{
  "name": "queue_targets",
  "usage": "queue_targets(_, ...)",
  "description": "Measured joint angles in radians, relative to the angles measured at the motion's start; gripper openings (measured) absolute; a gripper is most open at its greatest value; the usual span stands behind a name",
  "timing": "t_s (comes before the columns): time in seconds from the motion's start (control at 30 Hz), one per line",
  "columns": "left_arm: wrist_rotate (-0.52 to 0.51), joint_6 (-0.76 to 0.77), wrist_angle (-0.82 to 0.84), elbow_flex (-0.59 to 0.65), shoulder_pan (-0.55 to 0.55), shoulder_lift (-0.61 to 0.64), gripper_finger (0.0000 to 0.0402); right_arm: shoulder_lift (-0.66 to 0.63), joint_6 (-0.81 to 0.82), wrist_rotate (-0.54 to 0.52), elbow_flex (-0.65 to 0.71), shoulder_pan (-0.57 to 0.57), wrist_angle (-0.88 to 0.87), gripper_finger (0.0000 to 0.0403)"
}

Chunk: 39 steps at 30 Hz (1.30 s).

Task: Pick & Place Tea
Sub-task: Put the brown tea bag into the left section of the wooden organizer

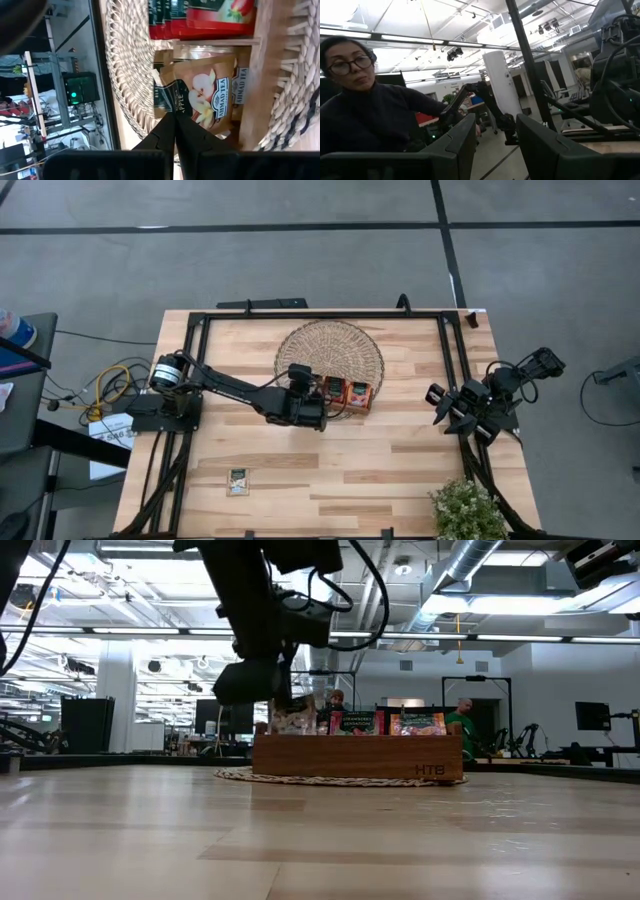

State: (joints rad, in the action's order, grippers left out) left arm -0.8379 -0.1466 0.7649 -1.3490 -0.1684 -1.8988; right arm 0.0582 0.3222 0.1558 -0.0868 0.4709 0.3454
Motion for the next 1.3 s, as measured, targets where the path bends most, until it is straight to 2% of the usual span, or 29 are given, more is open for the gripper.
queue_targets(0.2, 0.015, 0.001, -0.028, 0.009, 0.001, 0.000, 0.0000, 0.000, 0.000, 0.000, 0.000, 0.000, 0.000, 0.0134)
queue_targets(0.33, 0.076, 0.002, -0.030, 0.009, 0.010, 0.000, 0.0000, 0.000, 0.000, 0.000, 0.000, 0.000, 0.000, 0.0134)
queue_targets(0.73, 0.079, 0.006, -0.032, 0.009, 0.018, 0.000, 0.0000, 0.000, 0.000, 0.000, 0.000, 0.000, 0.000, 0.0134)
queue_targets(1.03, 0.129, 0.062, -0.035, 0.009, 0.018, 0.000, 0.0001, 0.000, 0.000, 0.000, 0.000, 0.000, 0.000, 0.0134)
queue_targets(1.3, 0.126, 0.066, -0.035, 0.009, 0.019, 0.000, 0.0031, 0.000, 0.001, 0.000, 0.000, 0.000, 0.000, 0.0134)
